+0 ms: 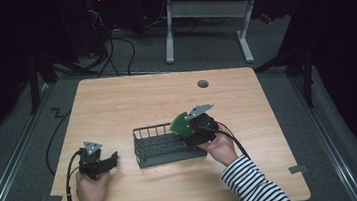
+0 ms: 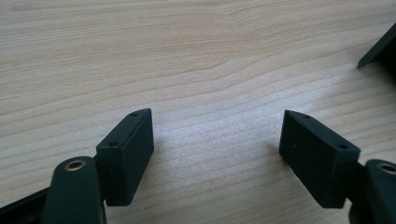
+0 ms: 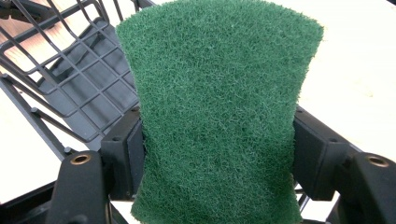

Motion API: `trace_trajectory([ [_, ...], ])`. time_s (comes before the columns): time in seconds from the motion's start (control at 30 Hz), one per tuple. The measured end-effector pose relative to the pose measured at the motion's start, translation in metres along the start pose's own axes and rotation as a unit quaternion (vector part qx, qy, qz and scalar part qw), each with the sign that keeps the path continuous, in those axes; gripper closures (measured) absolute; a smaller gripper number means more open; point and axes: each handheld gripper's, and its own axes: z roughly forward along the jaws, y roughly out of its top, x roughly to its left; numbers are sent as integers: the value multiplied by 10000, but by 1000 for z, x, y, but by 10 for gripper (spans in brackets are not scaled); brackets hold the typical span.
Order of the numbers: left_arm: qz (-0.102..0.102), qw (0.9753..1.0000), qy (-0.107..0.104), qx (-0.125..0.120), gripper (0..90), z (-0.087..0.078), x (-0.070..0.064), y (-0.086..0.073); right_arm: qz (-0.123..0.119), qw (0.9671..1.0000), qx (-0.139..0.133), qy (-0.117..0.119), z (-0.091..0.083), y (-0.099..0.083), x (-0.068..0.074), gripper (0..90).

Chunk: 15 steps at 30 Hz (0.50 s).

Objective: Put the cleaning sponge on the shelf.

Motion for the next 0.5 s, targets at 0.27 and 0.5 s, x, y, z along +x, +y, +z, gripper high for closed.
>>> trace_trajectory([
  [0.27,5,10000,-5,5,266,0,0,0,-22,10000,9,28,-1,0,2,275],
  [0.5,1,10000,-6,2,266,0,0,0,-27,10000,-4,28,-4,0,2,258],
])
